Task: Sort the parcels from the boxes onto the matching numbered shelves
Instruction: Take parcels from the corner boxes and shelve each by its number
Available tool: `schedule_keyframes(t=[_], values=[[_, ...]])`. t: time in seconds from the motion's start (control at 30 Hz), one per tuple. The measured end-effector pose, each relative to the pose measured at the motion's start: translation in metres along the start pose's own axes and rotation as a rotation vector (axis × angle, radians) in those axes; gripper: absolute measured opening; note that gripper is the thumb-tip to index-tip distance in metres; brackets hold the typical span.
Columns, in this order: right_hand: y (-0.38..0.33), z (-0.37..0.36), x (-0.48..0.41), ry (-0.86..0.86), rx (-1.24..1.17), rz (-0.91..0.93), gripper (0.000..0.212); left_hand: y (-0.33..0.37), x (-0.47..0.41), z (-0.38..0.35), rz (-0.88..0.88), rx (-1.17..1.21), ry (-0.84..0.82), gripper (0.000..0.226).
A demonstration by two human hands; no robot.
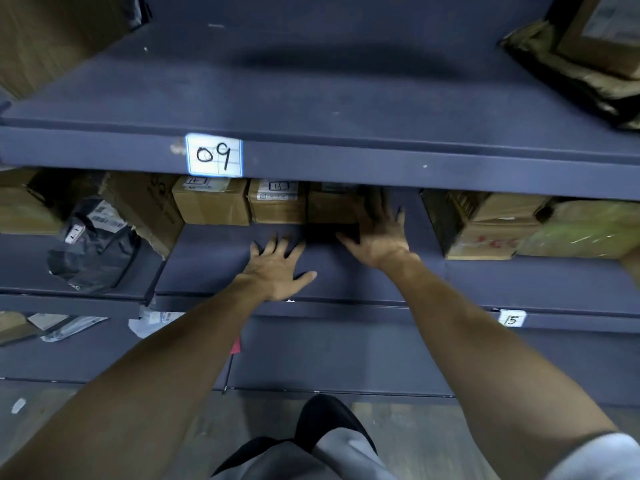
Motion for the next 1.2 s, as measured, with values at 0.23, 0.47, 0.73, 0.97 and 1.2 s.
schedule_keyframes(t=[0.23,0.47,0.73,0.97,1.2], values=[[-0.013,0.038,0.054,-0.07,-0.041,0.049,0.078,0.024,0.05,0.04,-0.146,-0.077,0.094,0.097],[-0.014,0.101,0.125,-0.134,-0.006,-0.079,0.073,0.057,0.104,0.089,-0.272,-0.097,0.101,0.087],[0.009,0.162,0.229,-0.135,-0.012,-0.259,0.073,0.134,0.159,0.144,-0.476,-0.101,0.156,0.078],[0.048,0.197,0.31,-0.105,0.004,-0.402,0.07,0.21,0.196,0.165,-0.611,-0.133,0.218,0.09],[0.117,0.226,0.394,-0.046,0.029,-0.534,0.069,0.319,0.224,0.172,-0.725,-0.149,0.206,0.076]])
Point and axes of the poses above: each hand's wrist, its own x-axis away from the middle knuckle, its own z-axis out of the back of the hand, y = z × x, the point moved 6 cm from there along -x, towards the middle knuckle, and after that the axes turned 10 degrees about z, right-handed, at the moved point
